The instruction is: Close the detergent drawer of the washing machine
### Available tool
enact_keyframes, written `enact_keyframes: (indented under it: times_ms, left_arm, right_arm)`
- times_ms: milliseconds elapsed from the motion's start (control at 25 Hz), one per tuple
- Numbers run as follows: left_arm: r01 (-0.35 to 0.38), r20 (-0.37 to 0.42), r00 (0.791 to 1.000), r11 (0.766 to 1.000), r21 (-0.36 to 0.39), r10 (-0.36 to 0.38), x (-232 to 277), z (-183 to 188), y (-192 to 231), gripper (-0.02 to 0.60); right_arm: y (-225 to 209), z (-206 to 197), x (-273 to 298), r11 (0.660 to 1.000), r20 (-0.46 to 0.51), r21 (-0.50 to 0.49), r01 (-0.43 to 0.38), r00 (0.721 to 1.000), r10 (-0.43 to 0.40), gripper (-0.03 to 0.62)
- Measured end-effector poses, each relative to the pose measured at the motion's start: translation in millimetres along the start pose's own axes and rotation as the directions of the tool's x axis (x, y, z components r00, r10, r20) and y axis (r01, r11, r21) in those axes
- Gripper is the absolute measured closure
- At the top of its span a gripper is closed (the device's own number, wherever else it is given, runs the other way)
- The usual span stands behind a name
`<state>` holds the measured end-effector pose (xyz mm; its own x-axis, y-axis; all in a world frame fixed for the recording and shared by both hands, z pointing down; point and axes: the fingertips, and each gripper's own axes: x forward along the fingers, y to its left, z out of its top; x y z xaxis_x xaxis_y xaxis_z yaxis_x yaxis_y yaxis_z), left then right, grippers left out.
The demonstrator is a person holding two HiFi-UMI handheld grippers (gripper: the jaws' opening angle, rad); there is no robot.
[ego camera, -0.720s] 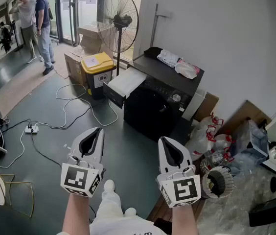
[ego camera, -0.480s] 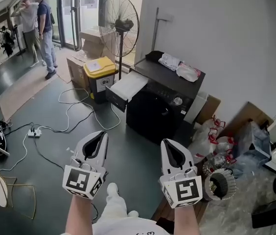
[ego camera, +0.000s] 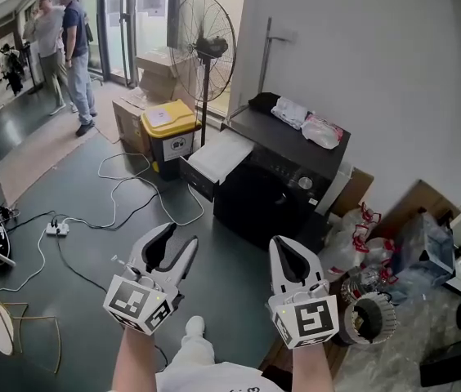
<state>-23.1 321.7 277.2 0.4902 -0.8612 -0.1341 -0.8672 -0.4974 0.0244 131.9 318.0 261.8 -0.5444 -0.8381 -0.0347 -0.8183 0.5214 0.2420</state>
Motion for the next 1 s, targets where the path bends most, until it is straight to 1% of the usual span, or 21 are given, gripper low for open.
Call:
enact_keyframes:
  times_ms: [120,160,280,400,480,560,640,800,920,1000]
  left_arm:
    - [0.027,-0.017,0.999,0.999,-0.046,-0.028,19,-10,20,0.301]
    - [0.025,-0.022,0.999,0.998,-0.058,-0.026,25,-13,27,0.293]
    - [0.01,-0.028,1.0,0.998,-0.061,-0.012,40,-20,52,0.288]
    - [0.01,-0.024,1.0,0.998,-0.058,-0.012,57,-20,74,0.29]
    - [0.023,-0.001,1.0,0.996,-0.088,-0.024,68,-19,90,0.29]
    - [0.043,0.029,0.999,0.99,-0.135,-0.039,78,-17,106,0.29]
    - [0.056,0.034,0.998,0.985,-0.164,-0.051,89,-19,121,0.288]
    - [0.057,0.014,0.998,0.981,-0.188,-0.055,105,-27,146,0.288]
    - [0.035,-0.008,0.999,0.979,-0.201,-0.037,114,-36,161,0.29]
    - [0.013,-0.038,0.999,0.981,-0.196,-0.021,119,-45,168,0.29]
  right_arm:
    - [-6,-4,26,1.0,-0.004,-0.004,0.004,1.0,-0.004,0.605]
    - [-9,-5,35,1.0,-0.005,-0.003,0.007,1.0,-0.007,0.605]
    - [-15,-6,61,1.0,-0.005,0.002,0.013,1.0,-0.013,0.605]
    - [-22,-7,87,1.0,-0.012,-0.004,0.021,1.0,-0.021,0.605]
    - [-27,-8,106,1.0,-0.018,-0.007,0.026,0.999,-0.027,0.605]
    - [-31,-8,123,0.999,-0.024,-0.009,0.035,0.999,-0.035,0.605]
    - [-33,-8,140,0.999,-0.026,-0.014,0.044,0.999,-0.044,0.605]
    - [-35,-13,164,0.998,-0.037,-0.017,0.068,0.997,-0.068,0.605]
    - [-35,-20,176,0.998,-0.056,-0.017,0.068,0.996,-0.069,0.605]
    - [-35,-27,182,0.998,-0.073,-0.011,0.064,0.995,-0.065,0.605]
